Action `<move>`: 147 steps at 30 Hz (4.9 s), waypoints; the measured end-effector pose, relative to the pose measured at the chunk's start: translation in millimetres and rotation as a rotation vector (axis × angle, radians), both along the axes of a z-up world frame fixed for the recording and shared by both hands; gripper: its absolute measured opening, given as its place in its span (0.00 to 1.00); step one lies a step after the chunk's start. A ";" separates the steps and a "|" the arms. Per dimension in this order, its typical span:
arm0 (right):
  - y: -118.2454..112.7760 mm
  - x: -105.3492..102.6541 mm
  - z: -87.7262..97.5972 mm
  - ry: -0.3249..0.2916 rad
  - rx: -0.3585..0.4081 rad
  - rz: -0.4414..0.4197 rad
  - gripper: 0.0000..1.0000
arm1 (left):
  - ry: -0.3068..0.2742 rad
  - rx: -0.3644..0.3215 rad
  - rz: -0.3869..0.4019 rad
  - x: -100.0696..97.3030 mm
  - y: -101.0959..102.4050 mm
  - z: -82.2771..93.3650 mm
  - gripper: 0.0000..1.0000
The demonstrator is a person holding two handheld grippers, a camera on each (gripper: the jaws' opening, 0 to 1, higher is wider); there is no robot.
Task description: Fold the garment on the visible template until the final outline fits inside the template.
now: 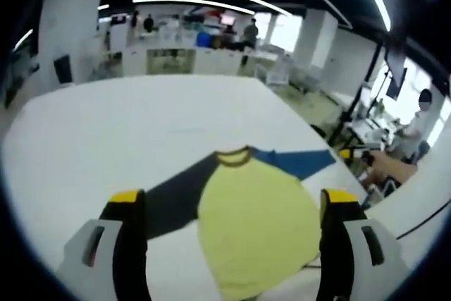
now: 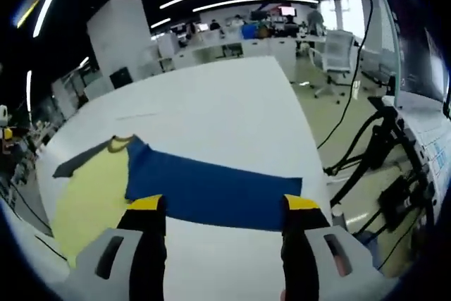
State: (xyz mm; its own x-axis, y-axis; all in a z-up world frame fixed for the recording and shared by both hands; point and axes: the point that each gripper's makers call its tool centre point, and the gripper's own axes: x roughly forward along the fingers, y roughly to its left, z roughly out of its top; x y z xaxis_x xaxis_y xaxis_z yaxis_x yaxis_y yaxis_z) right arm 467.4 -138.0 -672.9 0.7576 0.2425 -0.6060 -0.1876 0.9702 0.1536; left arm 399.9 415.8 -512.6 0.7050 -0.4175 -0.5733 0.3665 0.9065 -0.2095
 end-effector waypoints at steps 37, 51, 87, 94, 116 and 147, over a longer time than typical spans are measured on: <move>-71.0 47.0 -67.4 0.073 -0.169 -0.195 0.27 | 0.081 0.019 0.000 4.6 -16.8 -20.5 0.98; -83.3 52.9 -79.6 0.108 -0.218 -0.218 0.17 | 0.089 0.021 0.015 2.9 -14.3 -19.9 0.97; -88.1 54.0 -63.8 0.088 -0.305 -0.195 0.01 | 0.072 0.023 0.040 -10.0 -3.5 -20.5 0.91; -88.9 57.9 -43.4 0.069 -0.368 -0.159 0.01 | 0.057 0.013 0.029 -11.9 -3.9 -18.8 0.91; -103.4 66.3 1.0 0.077 -0.496 -0.115 0.01 | 0.051 -0.004 0.030 -33.6 15.1 -21.4 0.89; 51.9 48.9 128.1 -0.145 -0.300 0.205 0.01 | 0.038 -0.020 -0.089 -33.0 23.9 -23.9 0.88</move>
State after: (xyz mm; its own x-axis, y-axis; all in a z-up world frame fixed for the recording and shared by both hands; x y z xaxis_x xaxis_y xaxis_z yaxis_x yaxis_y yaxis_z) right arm 516.3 -86.1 -544.9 0.7951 0.2262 -0.5628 -0.3811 0.9081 -0.1734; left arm 366.9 439.6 -536.5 0.6427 -0.4890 -0.5898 0.4365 0.8664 -0.2426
